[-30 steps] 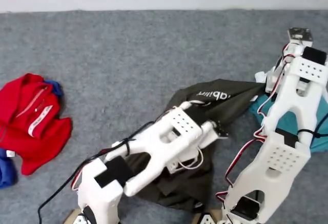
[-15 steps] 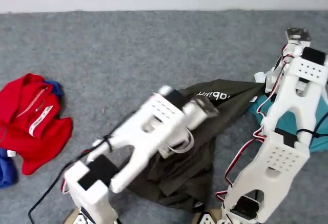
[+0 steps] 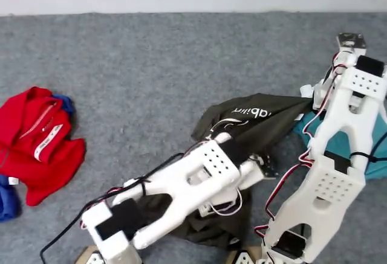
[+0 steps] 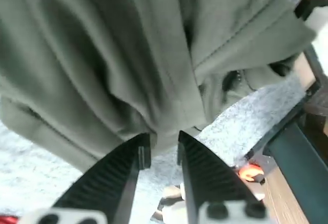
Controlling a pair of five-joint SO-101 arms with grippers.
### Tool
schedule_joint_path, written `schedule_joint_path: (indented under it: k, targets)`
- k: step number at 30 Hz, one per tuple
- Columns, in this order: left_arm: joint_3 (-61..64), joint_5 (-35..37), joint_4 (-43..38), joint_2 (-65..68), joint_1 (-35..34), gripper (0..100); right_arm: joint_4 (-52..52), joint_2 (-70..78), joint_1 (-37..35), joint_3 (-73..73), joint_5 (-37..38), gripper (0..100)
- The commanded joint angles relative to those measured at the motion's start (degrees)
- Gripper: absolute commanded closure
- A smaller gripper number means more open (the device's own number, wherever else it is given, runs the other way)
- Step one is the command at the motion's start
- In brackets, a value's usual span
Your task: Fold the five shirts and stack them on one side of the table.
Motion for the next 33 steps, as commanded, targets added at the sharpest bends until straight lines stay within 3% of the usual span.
schedule_joint_path:
  k: [1, 7, 22, 33]
  targets:
    - [0.1, -0.8, 1.2, 2.8, 2.1, 90, -1.1, -1.2, 0.7, -1.6, 0.6, 98.8]
    - [0.0, -0.4, -0.9, 9.2, 6.0, 90, -1.1, -1.2, 0.7, -1.6, 0.7, 98.8]
    - [-5.8, -0.7, 1.6, 11.3, 5.7, 89, -1.1, -1.2, 0.4, -1.6, 0.8, 98.8]
    - [-6.0, -4.0, 1.6, 11.4, -1.2, 81, -1.1, -1.2, 0.4, -1.6, 0.9, 98.8]
